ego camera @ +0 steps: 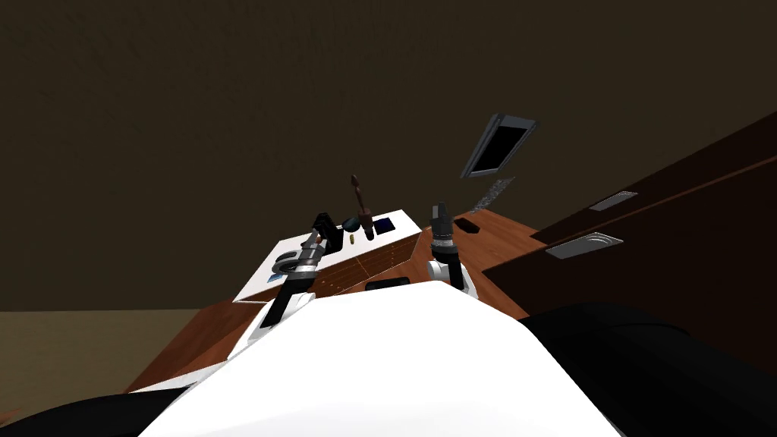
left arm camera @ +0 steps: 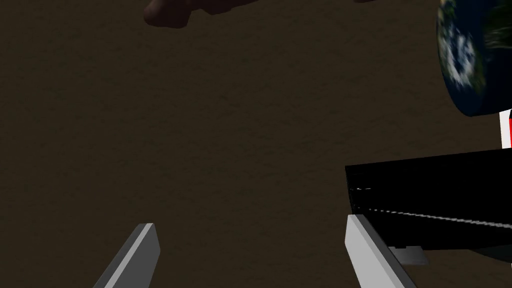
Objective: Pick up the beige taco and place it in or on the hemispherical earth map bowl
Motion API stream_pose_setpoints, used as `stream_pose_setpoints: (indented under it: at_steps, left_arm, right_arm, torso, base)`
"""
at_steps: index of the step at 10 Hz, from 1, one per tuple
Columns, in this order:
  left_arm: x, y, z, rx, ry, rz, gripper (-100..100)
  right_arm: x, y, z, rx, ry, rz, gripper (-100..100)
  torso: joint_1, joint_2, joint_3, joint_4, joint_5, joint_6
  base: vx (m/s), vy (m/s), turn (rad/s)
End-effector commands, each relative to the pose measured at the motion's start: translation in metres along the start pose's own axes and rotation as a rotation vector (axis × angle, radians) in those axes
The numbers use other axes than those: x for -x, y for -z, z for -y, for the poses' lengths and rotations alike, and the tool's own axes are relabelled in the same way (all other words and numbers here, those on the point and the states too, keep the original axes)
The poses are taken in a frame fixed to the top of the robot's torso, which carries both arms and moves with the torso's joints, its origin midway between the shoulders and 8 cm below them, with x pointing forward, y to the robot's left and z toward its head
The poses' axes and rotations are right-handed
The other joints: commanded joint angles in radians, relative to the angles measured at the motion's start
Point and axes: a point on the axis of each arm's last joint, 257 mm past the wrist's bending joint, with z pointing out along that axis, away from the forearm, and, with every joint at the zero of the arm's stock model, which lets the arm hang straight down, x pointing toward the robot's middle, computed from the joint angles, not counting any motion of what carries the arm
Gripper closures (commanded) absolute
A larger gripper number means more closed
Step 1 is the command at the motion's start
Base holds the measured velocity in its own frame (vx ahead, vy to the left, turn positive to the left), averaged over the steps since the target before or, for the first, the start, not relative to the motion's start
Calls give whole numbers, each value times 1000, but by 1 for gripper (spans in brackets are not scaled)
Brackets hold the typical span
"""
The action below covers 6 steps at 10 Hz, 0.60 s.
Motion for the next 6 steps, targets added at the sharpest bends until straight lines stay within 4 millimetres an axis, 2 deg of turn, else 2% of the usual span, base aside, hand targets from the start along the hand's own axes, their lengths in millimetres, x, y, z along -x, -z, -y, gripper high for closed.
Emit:
stream_pose_setpoints:
  at_steps: [1, 3, 4, 6]
  left_arm:
    - [1, 0, -20, 52, -4, -7, -100]
    - [8, 8, -68, 187, -11, -32, -100]
    - [9, 9, -71, 193, -17, -35, -100]
    - [18, 21, -116, 324, -37, -65, -100]
  right_arm:
    - [0, 0, 0, 0, 0, 0, 0]
    - [0, 0, 0, 0, 0, 0, 0]
    - [0, 0, 0, 0, 0, 0, 0]
    - [0, 0, 0, 0, 0, 0, 0]
  torso:
    - [0, 0, 0, 0, 0, 0]
    - [0, 0, 0, 0, 0, 0]
    - [0, 0, 0, 0, 0, 0]
    - [0, -1, 0, 0, 0, 0]
  base:
    - [-12, -4, -70]
    - [-13, -15, -188]
    - [-8, -10, -102]
    - [-6, -17, -235]
